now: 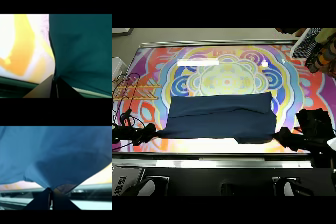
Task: Fold the clothes and pants, and hang the long-sleeved shirts on hangers.
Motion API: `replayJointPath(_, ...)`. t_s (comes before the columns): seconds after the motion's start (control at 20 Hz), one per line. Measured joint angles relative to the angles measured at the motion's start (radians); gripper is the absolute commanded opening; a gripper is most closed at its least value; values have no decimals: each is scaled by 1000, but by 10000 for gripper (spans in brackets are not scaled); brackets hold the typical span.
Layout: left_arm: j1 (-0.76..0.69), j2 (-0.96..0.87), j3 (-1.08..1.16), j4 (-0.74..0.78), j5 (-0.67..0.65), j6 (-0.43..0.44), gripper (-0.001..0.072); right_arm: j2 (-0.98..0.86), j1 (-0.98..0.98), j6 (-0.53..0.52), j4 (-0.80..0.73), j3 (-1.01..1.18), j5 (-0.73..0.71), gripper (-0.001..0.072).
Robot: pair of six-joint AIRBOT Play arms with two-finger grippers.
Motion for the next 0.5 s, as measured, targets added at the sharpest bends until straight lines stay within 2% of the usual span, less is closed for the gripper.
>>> replayJointPath(0.3,-21,-118,145,-16,108,24,11,-409,1,-203,135,237,-102,31)
replayJointPath(0.5,-85,-271,262,-18,193,61,11,-689,47,-268,156,471,-155,31)
